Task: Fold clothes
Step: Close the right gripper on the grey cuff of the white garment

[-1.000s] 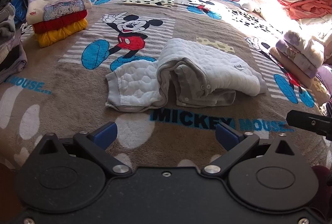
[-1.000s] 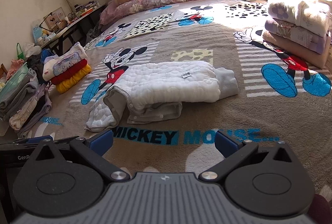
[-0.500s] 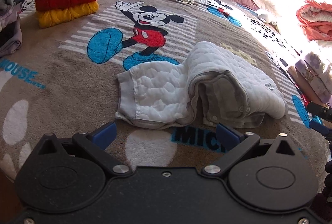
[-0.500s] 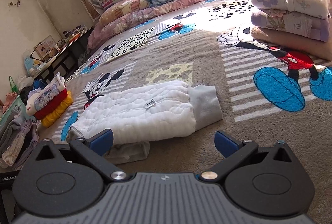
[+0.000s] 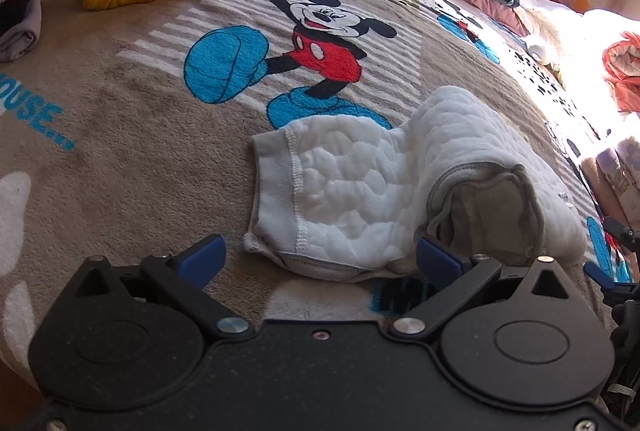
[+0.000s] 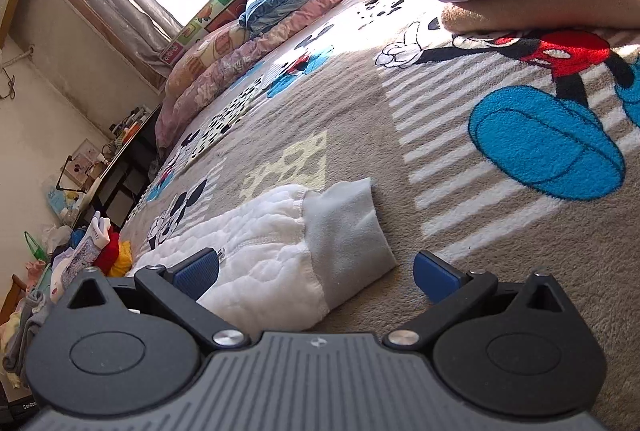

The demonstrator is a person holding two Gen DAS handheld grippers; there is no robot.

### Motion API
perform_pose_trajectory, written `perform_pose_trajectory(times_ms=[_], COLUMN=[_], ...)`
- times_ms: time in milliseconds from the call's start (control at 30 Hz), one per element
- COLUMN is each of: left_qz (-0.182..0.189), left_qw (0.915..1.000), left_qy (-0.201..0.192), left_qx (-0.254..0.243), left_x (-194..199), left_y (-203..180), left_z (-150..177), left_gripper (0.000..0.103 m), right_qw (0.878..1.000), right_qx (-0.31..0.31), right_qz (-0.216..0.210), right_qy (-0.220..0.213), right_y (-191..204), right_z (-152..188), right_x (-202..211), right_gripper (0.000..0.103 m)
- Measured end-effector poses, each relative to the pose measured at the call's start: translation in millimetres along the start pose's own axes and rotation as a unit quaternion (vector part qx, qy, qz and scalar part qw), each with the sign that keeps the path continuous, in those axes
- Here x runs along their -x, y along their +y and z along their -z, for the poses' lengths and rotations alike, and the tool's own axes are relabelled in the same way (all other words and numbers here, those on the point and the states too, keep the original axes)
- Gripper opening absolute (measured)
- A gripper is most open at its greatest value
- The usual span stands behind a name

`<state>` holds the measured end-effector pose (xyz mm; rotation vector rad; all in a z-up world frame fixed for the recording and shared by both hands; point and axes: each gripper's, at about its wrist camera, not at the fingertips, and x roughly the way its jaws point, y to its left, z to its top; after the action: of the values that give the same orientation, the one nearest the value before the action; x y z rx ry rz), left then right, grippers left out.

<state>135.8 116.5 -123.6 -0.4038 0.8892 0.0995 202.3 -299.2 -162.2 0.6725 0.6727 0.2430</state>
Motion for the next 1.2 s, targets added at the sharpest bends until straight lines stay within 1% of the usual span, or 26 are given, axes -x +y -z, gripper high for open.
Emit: perform_pose_trajectory(times_ms=[100,167,267,367,500,533,567,600,633,700,767,800,833,867,933,967,1000,1133,1200], left_qz=[-0.002,-0.001,-0.002,-0.008,-0.009,-0.010,-0.010,-0.011,-0.012,-0.013,-0.016,-0.017,-0.019,-0.021,-0.023,-0.024,-0.024,-0.023,-0.020], left_qw=[0.9999,0.9997,0.9996,0.9996,0.9997,0.9997,0.9997,0.9997,0.9996,0.9996,0.9997,0.9997,0.9997,0.9996,0.9996,0.9996,0.9996,0.9997,0.9998], left_qy=[0.001,0.005,-0.001,-0.003,-0.006,-0.006,-0.007,-0.007,-0.006,-0.005,-0.004,-0.004,-0.003,-0.002,-0.001,-0.001,0.000,0.002,0.003], left_qx=[0.016,0.025,0.027,0.028,0.023,0.023,0.023,0.023,0.024,0.023,0.020,0.019,0.017,0.017,0.016,0.016,0.016,0.010,0.004], left_x=[-7,-11,-15,-19,-20,-21,-21,-21,-20,-21,-21,-21,-21,-20,-19,-18,-17,-10,-6], left_y=[8,11,11,8,5,5,5,4,4,4,2,2,1,0,-2,-3,-4,-12,-19], left_z=[-2,-2,-3,-4,-5,-5,-5,-4,-4,-3,-3,-2,-2,-1,0,0,1,4,6], left_gripper=[0.102,0.102,0.102,0.102,0.102,0.102,0.102,0.102,0.102,0.102,0.102,0.102,0.102,0.102,0.102,0.102,0.102,0.102,0.102], right_qw=[1.000,1.000,0.999,0.999,0.999,0.999,1.000,1.000,1.000,1.000,1.000,1.000,1.000,1.000,1.000,0.999,0.999,0.996,0.994], right_qx=[-0.021,-0.019,-0.032,-0.024,-0.018,-0.016,-0.012,-0.009,-0.005,0.003,0.009,0.005,0.000,-0.003,-0.003,-0.002,-0.002,-0.010,-0.013], right_qz=[-0.012,-0.012,-0.024,-0.025,-0.026,-0.026,-0.026,-0.026,-0.027,-0.026,-0.018,-0.015,-0.012,-0.011,-0.017,-0.020,-0.023,-0.038,-0.034], right_qy=[-0.007,-0.009,-0.009,-0.008,-0.009,-0.008,-0.007,-0.005,-0.003,-0.001,-0.006,-0.008,-0.011,-0.014,-0.025,-0.030,-0.037,-0.085,-0.105], right_y=[-14,-18,-24,-24,-25,-26,-25,-24,-23,-22,-22,-24,-27,-28,-27,-27,-26,-29,-32], right_z=[-2,-5,-8,-7,-6,-5,-5,-4,-3,-1,1,0,0,0,1,1,1,-4,-8], right_x=[-6,-10,-13,-18,-21,-21,-22,-24,-25,-27,-27,-26,-26,-25,-21,-19,-17,2,13], right_gripper=[0.103,0.102,0.101,0.100,0.085,0.077,0.073,0.064,0.059,0.055,0.045,0.033,0.025,0.023,0.014,0.013,0.010,0.007,0.006])
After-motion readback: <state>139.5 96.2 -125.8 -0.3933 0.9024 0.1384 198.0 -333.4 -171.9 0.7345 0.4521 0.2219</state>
